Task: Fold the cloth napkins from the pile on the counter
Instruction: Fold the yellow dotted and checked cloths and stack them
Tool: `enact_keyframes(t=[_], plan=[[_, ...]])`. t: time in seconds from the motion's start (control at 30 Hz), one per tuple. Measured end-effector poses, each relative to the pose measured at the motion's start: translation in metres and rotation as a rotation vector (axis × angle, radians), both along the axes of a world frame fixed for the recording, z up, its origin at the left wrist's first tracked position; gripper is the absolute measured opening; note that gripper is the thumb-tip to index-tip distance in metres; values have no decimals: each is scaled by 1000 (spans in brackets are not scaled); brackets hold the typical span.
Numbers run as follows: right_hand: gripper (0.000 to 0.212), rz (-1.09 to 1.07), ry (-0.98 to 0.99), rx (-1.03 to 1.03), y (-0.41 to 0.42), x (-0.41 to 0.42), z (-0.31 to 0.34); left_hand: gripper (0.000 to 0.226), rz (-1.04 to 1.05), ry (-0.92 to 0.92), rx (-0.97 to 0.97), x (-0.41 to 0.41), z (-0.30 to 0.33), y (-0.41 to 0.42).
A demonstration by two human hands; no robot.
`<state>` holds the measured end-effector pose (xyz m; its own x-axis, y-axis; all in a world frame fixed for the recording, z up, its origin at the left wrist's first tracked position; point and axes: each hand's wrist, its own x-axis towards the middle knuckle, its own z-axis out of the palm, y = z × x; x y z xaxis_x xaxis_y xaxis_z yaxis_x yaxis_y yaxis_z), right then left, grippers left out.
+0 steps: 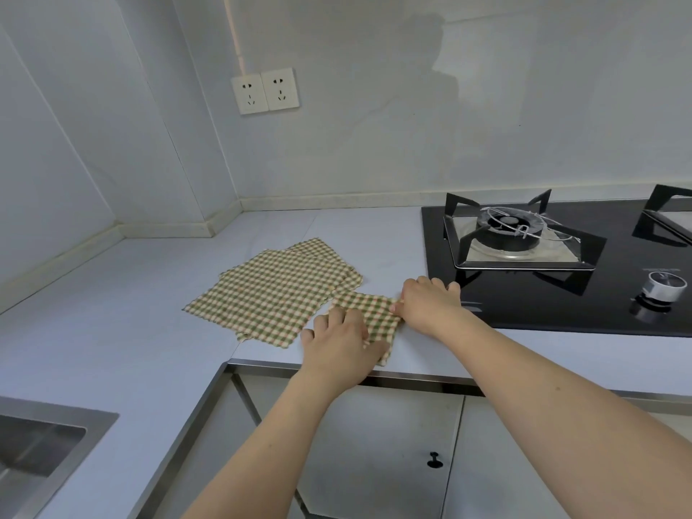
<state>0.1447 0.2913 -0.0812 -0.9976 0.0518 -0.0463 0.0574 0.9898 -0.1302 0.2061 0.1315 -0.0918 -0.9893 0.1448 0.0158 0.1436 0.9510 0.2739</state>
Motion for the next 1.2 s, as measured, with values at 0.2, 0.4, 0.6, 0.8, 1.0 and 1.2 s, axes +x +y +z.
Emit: enact_keyframes(t=[0.2, 0.4, 0.6, 0.8, 1.0, 1.2], plan=[[44, 26, -29, 49, 0, -3, 0, 55, -52, -121, 40, -5, 9, -9], [26, 89, -95, 25, 1, -4, 7, 62, 207, -17, 7, -33, 9, -30], [17, 163, 49, -560, 16, 6, 2, 61, 167, -195, 161, -45, 15, -33], [13, 217, 150, -841, 17, 28, 25, 46, 126, -283, 724, -40, 32, -38], [19, 316, 271, -813, 17, 52, 69, 36, 7, -304, 1252, -24, 55, -31], [27, 300, 265, -925, 20, 74, 92, 22, -81, -158, 1355, -5, 70, -24]])
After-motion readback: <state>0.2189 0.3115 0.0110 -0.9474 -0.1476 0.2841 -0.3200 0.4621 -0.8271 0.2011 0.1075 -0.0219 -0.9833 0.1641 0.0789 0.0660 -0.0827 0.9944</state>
